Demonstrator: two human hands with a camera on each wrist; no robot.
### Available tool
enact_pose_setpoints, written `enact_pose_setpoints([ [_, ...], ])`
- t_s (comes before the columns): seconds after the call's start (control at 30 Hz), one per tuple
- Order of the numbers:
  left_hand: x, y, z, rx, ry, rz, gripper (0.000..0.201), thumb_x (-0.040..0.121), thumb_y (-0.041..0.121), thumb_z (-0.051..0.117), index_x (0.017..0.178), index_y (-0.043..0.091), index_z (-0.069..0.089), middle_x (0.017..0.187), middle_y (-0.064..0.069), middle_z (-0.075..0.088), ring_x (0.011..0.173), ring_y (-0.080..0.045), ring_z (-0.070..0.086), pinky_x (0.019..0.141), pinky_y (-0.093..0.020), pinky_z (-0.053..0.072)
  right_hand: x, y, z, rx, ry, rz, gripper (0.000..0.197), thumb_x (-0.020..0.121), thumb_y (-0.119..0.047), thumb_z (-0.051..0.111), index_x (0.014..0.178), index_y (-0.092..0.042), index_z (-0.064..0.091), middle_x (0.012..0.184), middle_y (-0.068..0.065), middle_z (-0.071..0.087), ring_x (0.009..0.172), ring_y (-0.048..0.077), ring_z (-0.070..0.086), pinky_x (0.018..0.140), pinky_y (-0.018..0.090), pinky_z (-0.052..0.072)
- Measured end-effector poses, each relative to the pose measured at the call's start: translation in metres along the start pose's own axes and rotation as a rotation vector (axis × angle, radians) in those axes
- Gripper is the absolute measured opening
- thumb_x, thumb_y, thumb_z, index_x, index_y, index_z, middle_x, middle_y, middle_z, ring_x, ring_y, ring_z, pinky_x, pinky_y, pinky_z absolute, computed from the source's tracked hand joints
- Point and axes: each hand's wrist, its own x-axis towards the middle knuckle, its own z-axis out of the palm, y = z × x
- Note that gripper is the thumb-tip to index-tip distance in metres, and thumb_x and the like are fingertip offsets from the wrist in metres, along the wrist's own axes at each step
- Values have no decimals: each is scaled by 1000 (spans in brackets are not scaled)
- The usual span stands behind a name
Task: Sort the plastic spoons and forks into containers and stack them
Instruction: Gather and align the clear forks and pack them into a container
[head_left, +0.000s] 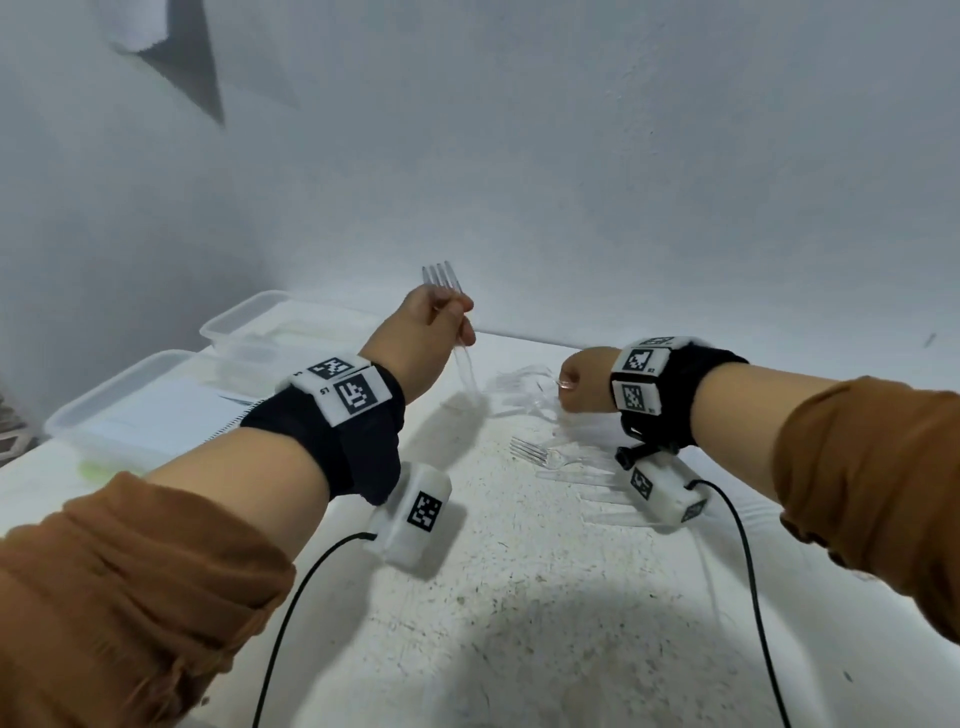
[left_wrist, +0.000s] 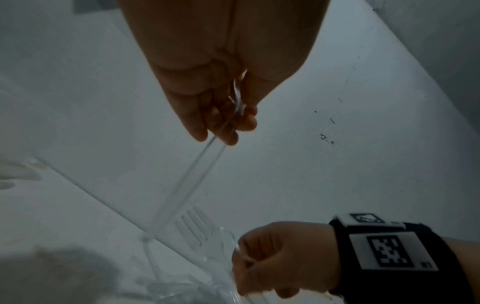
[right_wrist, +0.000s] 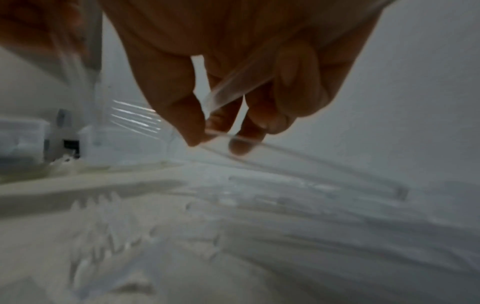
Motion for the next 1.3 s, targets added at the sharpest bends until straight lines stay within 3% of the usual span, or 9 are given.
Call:
enact_pose_setpoints([
  [0.2, -3, 13, 20, 225, -130, 53, 14, 92, 18, 51, 84, 30, 51, 79, 12, 50, 68, -4, 48, 59, -5, 37, -20, 20, -21, 347, 251, 119, 23, 96, -19, 37, 73, -17, 38, 103, 16, 66, 84, 30, 60, 72, 32, 43],
  [0.33, -3, 11, 45, 656, -501, 47, 19, 92, 19, 50, 96, 29, 65, 89, 14, 51, 82, -7, 48, 60, -14, 35, -43, 32, -20, 411, 288, 263, 16, 97, -25, 39, 101, -13, 49, 102, 13, 59, 86, 25, 53, 72, 26, 36],
  [0.47, 3, 3, 78, 985, -776, 44, 33, 89, 14, 46, 62, 21, 28, 65, 4, 25, 57, -11, 24, 48, -21, 19, -73, 43, -14, 374, 213, 334, 32, 100, -24, 37, 119, -5, 53, 120, 16, 57, 111, 31, 53, 78, 26, 35],
  [0.7, 7, -10, 113, 1250, -867, 117, 28, 92, 24, 51, 68, 16, 39, 71, 2, 39, 70, -15, 38, 56, -19, 28, -115, 50, 1, 365, 138, 423, 34, 98, -30, 40, 107, 0, 56, 121, 15, 57, 107, 29, 53, 76, 28, 35],
  [0.77, 9, -14, 119, 1286, -882, 135, 22, 89, 26, 56, 72, 17, 47, 74, 1, 45, 75, -17, 43, 64, -23, 33, -120, 53, 4, 380, 156, 456, 33, 95, -29, 44, 109, -2, 58, 115, 14, 60, 92, 25, 53, 74, 28, 36],
  [0.87, 7, -18, 123, 1337, -884, 149, 29, 89, 26, 54, 64, 18, 41, 63, 3, 37, 58, -14, 36, 54, -21, 29, -126, 52, 4, 368, 117, 487, 21, 93, -24, 46, 92, -5, 56, 91, 13, 55, 61, 16, 44, 52, 19, 37],
  [0.97, 8, -17, 120, 1339, -888, 170, 18, 91, 30, 52, 81, 16, 49, 74, 3, 44, 72, -15, 42, 60, -22, 32, -129, 50, 4, 361, 80, 517, 18, 94, -21, 45, 87, -6, 52, 79, 6, 45, 50, 10, 35, 40, 14, 29],
  [1.1, 16, -6, 101, 1113, -804, 158, 23, 89, 32, 59, 108, 22, 50, 96, 3, 49, 92, -20, 50, 72, -25, 34, -127, 49, 4, 412, 71, 530, 34, 92, -22, 50, 109, 6, 60, 64, -1, 40, 40, 7, 39, 37, 11, 29],
  [1.3, 25, 1, 72, 681, -688, 84, 12, 89, 31, 59, 96, 32, 51, 77, 12, 61, 65, -6, 49, 57, -21, 37, -120, 41, 11, 424, 38, 504, 23, 88, -24, 61, 103, -9, 69, 67, -6, 54, 50, 6, 43, 34, 9, 34],
])
